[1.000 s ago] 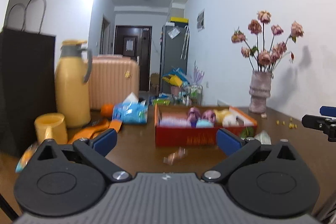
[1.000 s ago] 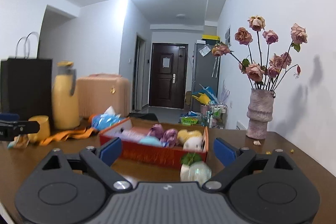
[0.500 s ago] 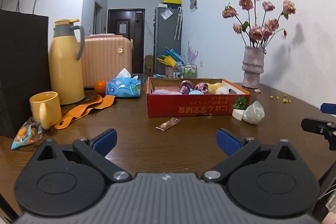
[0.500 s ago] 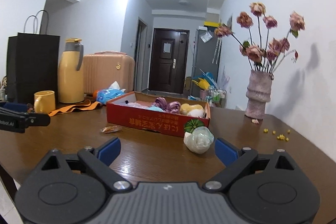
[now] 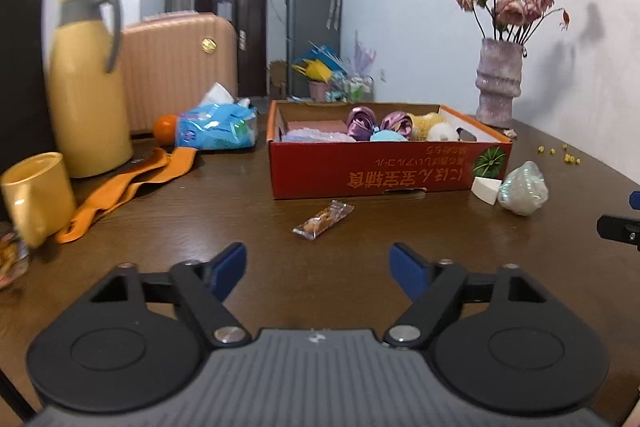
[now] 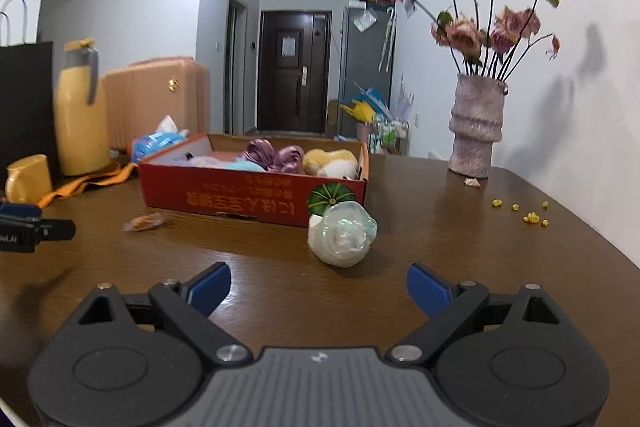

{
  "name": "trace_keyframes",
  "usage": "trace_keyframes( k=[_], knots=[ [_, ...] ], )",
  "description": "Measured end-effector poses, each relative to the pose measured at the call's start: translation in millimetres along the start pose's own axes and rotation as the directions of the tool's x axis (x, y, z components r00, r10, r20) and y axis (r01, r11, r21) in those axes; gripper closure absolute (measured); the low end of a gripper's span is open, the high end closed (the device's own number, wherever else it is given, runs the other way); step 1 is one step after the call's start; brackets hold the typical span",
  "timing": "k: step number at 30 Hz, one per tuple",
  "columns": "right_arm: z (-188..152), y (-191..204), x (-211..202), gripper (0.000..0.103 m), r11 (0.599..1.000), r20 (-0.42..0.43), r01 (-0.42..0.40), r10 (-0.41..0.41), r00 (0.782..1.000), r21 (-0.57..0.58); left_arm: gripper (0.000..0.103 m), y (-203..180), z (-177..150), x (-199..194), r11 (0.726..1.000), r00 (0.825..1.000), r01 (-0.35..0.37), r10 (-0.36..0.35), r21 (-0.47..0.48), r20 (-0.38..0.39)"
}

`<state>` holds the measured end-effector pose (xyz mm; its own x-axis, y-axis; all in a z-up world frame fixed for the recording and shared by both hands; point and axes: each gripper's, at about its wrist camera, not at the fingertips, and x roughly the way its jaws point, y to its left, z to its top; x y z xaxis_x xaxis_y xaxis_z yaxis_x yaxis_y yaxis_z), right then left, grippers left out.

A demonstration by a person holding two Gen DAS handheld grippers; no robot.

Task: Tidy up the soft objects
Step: 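Move the left gripper toward the snack packet while the right approaches the foam wedge, then grasp the clear snack packet with the left gripper while the right grasps the white foam wedge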

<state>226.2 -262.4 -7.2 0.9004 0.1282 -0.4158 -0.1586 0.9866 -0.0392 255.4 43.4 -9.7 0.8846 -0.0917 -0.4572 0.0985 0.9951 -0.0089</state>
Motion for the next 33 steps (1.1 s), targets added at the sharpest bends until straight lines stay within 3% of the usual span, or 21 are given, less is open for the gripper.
trace_keyframes(
  k=[11,13,15,17,20,25,28,33],
  knots=[
    [34,-4,87,0.009,0.999,-0.047,-0.008,0.007,0.999,-0.032,0.033,14,26,98,0.997,0.992,0.061,-0.055,0.053,-0.115],
    [38,-2,96,0.009,0.999,-0.046,-0.022,0.020,0.999,-0.034,0.042,15,28,110,0.995,0.987,0.087,-0.079,0.054,-0.138],
    [41,3,103,0.009,0.998,-0.039,-0.038,0.036,0.999,-0.050,0.060,15,29,122,0.994,0.982,0.095,-0.084,0.058,-0.169],
    [44,7,108,0.009,0.996,-0.035,-0.040,0.038,0.999,-0.074,0.065,15,28,129,0.992,0.978,0.113,-0.101,0.058,-0.184],
    [48,9,118,0.013,0.995,-0.040,-0.054,0.050,0.998,-0.086,0.086,11,30,131,0.989,0.976,0.131,-0.118,0.063,-0.181],
    [68,5,143,0.025,0.989,-0.057,-0.090,0.084,0.995,-0.120,0.089,-7,32,132,0.979,0.969,0.189,-0.173,0.075,-0.178],
    [78,-5,172,0.038,0.991,-0.159,-0.106,0.092,0.983,-0.081,0.089,-16,33,131,0.978,0.969,0.196,-0.182,0.072,-0.168],
    [72,-8,203,0.045,0.991,-0.284,-0.116,0.091,0.955,-0.071,0.089,-23,35,129,0.976,0.967,0.210,-0.197,0.066,-0.159]
  ],
)
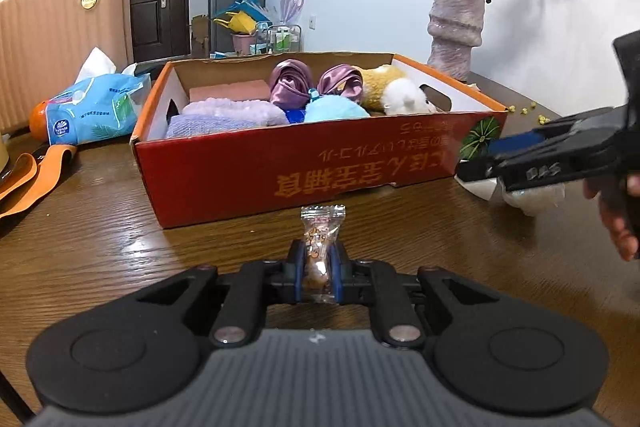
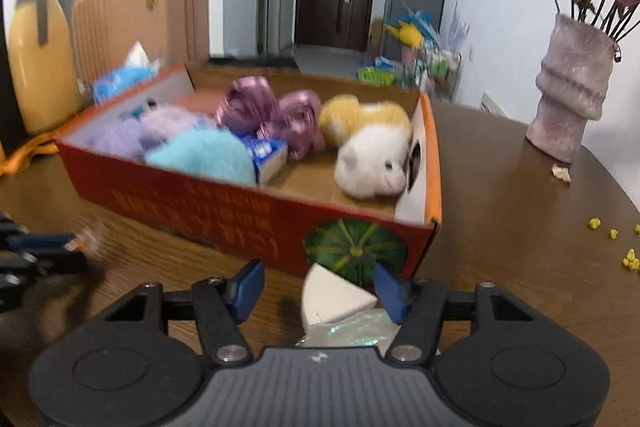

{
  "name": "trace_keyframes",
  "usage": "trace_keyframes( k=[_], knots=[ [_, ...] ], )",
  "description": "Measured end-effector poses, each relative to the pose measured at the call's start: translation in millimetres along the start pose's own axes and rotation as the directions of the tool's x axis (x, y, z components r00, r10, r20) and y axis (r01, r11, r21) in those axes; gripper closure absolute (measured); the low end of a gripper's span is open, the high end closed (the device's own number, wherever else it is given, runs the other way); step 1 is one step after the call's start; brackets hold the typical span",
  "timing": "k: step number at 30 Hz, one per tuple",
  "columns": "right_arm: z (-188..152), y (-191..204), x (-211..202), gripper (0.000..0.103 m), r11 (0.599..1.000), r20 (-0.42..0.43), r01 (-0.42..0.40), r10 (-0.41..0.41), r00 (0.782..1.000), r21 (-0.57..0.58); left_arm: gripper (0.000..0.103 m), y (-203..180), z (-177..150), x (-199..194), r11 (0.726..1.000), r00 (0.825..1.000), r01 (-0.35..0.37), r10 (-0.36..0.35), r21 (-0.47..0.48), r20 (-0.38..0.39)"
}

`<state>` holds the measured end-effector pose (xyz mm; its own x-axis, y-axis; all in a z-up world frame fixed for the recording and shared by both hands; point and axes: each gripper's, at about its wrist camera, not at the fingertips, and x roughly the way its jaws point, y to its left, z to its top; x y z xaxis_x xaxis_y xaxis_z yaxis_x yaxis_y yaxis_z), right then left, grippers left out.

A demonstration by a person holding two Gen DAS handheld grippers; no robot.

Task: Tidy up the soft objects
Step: 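Grasp the clear snack packet with the left gripper while the right grasps the white foam wedge, then carry the snack packet with the left gripper while the right carries the wedge into the box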

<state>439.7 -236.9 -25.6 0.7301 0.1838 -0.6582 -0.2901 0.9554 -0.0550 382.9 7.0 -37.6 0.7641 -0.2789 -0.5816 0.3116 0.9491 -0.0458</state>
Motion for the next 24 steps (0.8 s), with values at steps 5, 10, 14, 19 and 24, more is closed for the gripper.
trace_keyframes(
  k=[5,10,14,19,24],
  knots=[
    [-11,-3,8,0.069,0.999,-0.021,0.028,-0.028,0.999,0.017,0.089,-2,0,-2,1.000,1.000,0.008,-0.007,-0.006,0.004],
    [-6,-1,-16,0.070,0.999,0.048,0.038,-0.038,0.998,0.012,0.089,-8,1,-14,1.000,1.000,0.009,-0.009,-0.012,0.027],
    [1,5,-53,0.070,1.000,0.160,0.029,-0.028,0.987,-0.007,0.089,-12,6,-35,1.000,0.998,0.002,-0.001,-0.025,0.067],
    [6,8,-117,0.070,1.000,0.316,0.014,-0.015,0.949,0.007,0.089,-22,15,-76,1.000,0.990,-0.015,0.018,-0.025,0.140],
    [-10,16,-173,0.069,1.000,0.381,-0.025,0.023,0.924,0.001,0.089,-38,10,-124,0.999,0.977,0.002,0.005,-0.034,0.212]
  ],
)
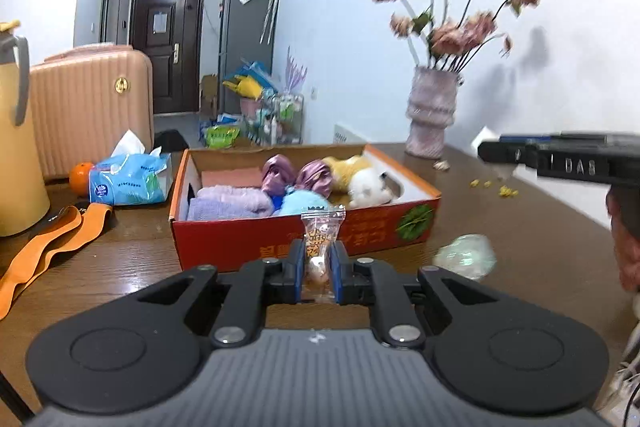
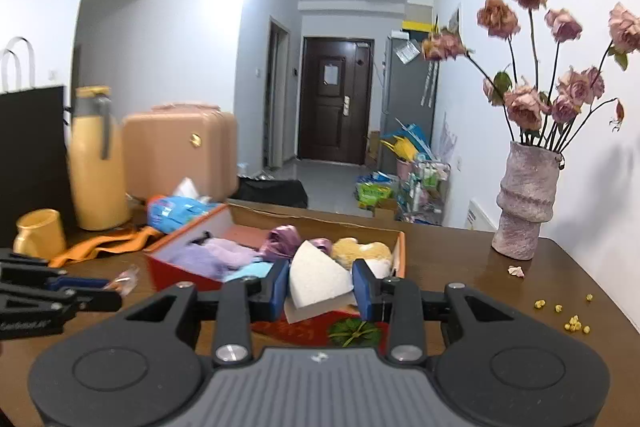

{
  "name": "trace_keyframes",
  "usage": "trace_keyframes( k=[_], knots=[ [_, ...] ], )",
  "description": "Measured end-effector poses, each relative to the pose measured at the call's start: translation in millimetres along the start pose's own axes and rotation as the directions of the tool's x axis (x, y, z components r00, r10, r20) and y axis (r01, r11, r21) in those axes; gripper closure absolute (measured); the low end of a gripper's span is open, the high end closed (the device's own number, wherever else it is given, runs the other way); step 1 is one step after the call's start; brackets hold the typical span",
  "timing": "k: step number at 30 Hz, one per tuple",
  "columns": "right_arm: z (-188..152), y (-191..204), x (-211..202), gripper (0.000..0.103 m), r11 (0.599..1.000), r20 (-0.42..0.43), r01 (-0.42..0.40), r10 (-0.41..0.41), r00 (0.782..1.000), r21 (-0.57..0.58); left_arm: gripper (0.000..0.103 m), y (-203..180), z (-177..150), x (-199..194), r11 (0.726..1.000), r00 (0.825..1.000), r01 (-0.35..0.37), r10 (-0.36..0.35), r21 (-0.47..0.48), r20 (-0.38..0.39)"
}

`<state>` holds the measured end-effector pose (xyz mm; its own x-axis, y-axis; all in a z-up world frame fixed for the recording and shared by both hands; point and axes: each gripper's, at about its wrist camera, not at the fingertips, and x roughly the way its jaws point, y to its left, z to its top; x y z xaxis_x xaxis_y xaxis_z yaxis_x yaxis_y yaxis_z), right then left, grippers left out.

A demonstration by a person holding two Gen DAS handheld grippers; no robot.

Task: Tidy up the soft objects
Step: 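Carry the snack packet with the left gripper while the right carries the wedge into the box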

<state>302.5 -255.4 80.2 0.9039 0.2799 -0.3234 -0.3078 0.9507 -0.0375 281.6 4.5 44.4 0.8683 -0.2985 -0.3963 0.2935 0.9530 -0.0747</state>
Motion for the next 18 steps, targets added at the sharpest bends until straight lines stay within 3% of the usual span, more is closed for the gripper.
trace_keyframes(
  k=[9,18],
  knots=[
    [-32,20,-61,0.069,0.996,-0.016,-0.084,0.084,0.996,0.019,0.089,-31,-5,-42,1.000,0.999,0.029,-0.029,0.005,0.025],
    [-28,4,-51,0.069,0.996,-0.004,-0.084,0.084,0.996,0.042,0.089,-39,12,-10,0.998,0.998,0.062,-0.062,0.030,0.015]
  ],
)
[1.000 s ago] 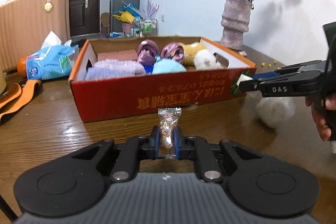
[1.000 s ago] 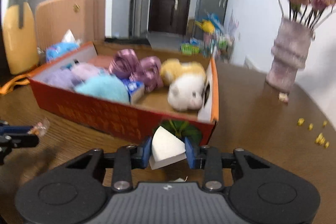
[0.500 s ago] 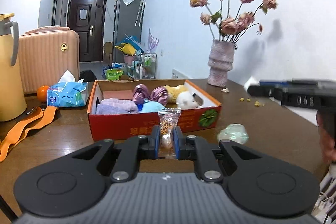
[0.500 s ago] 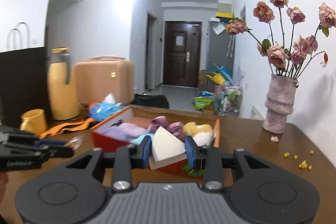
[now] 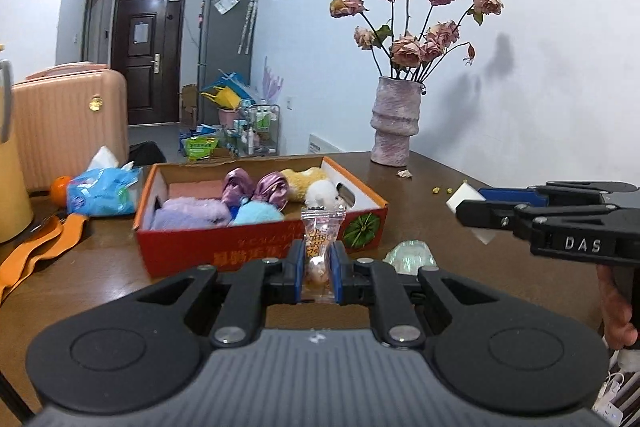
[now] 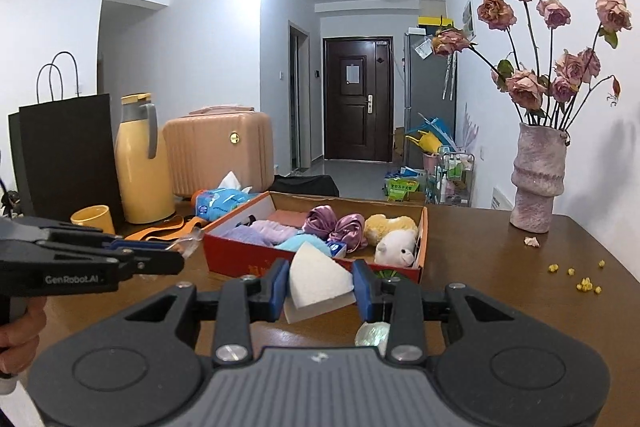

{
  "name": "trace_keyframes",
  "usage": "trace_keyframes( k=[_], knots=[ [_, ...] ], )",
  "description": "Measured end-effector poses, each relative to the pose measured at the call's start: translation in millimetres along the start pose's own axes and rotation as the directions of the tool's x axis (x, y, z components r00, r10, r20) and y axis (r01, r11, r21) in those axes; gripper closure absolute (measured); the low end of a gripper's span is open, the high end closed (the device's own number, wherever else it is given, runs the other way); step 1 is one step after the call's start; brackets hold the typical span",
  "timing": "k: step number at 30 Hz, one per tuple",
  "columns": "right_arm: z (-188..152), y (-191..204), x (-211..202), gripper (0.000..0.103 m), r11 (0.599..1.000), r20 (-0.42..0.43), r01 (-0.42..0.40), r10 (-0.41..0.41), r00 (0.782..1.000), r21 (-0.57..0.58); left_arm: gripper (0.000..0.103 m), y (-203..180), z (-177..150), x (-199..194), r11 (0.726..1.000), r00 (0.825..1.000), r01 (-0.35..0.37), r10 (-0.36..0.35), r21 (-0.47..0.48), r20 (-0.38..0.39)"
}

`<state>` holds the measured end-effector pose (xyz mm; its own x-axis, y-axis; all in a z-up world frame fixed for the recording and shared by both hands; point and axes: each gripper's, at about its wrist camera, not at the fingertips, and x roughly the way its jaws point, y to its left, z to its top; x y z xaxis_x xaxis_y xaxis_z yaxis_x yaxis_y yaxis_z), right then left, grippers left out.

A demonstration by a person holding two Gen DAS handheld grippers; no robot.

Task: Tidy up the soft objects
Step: 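Carry the snack packet with the left gripper while the right carries the wedge into the box, then open both grippers to release the packet and wedge into the box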

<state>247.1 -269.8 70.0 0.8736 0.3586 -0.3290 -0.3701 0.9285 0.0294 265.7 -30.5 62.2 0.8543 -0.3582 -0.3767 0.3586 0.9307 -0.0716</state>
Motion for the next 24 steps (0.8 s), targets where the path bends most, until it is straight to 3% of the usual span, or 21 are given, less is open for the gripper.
trace_keyframes(
  k=[4,9,14,16,20,24],
  knots=[
    [18,-22,45,0.069,0.999,-0.032,-0.032,0.033,0.999,0.027,0.089,5,22,54,0.999,0.998,0.046,-0.045,0.011,-0.043],
    [51,-70,138,0.068,0.987,-0.114,-0.058,0.076,0.991,0.152,0.089,24,50,147,0.998,0.988,0.064,-0.067,-0.026,-0.136],
    [64,-105,234,0.068,0.958,-0.206,-0.075,0.135,0.969,0.275,0.088,40,61,223,0.998,0.979,0.030,-0.039,-0.048,-0.199],
    [65,-111,267,0.062,0.957,-0.236,-0.056,0.127,0.963,0.286,0.088,49,59,252,0.997,0.969,0.016,-0.034,-0.075,-0.243],
    [62,-108,313,0.060,0.970,-0.287,-0.009,0.081,0.955,0.243,0.066,58,54,271,0.998,0.970,-0.005,-0.012,-0.070,-0.241],
    [61,-106,319,0.060,0.970,-0.270,-0.018,0.085,0.959,0.241,0.063,73,53,265,0.996,0.974,-0.032,0.012,-0.084,-0.228]
  ],
)
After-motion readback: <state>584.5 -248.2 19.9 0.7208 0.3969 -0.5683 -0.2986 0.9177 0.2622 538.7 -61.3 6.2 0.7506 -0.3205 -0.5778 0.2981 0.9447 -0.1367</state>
